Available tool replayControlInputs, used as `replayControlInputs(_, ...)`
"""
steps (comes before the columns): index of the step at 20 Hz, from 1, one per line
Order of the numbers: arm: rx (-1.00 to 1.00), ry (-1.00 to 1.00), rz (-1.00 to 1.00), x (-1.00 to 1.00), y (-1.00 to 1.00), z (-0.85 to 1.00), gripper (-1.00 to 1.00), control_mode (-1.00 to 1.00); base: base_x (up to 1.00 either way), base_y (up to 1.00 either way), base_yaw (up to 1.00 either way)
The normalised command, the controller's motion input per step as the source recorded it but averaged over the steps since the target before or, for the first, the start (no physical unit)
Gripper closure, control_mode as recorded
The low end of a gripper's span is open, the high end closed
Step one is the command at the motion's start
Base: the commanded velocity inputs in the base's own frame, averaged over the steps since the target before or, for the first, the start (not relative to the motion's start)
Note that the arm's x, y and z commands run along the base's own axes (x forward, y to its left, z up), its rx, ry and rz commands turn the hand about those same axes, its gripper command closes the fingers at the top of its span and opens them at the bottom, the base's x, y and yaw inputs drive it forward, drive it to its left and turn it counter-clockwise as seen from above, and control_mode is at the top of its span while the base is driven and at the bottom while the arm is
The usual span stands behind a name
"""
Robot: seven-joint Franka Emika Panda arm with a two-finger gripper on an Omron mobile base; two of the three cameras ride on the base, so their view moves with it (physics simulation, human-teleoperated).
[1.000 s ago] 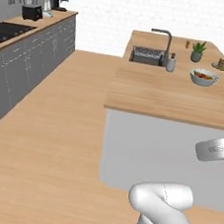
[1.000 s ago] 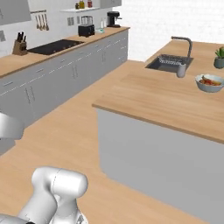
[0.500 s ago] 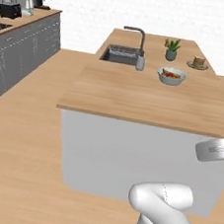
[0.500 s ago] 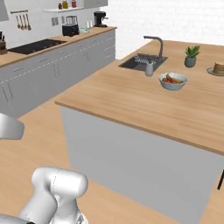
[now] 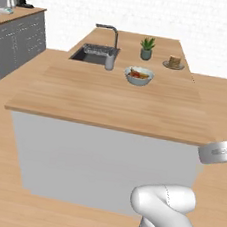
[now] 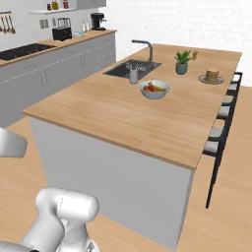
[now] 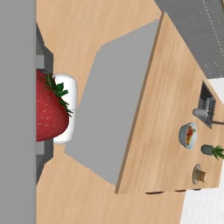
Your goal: Take the strawberry from the fridge and place it on top of the pancake, located on the dining counter.
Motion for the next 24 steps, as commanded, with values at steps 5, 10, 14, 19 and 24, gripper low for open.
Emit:
replayControlInputs(5,0.00,0.00,0.00,0.00,0.00,0.00,1.00,1.00,0.30,-1.00,0.00)
replayControlInputs(10,0.00,0.00,0.00,0.00,0.00,0.00,1.00,1.00,0.34,-1.00,0.00)
replayControlInputs(14,0.00,0.00,0.00,0.00,0.00,0.00,1.00,1.00,0.32,-1.00,0.00)
replayControlInputs(19,0.00,0.00,0.00,0.00,0.00,0.00,1.00,1.00,0.36,-1.00,0.00)
replayControlInputs(24,0.00,0.00,0.00,0.00,0.00,0.00,1.00,1.00,0.43,-1.00,0.03)
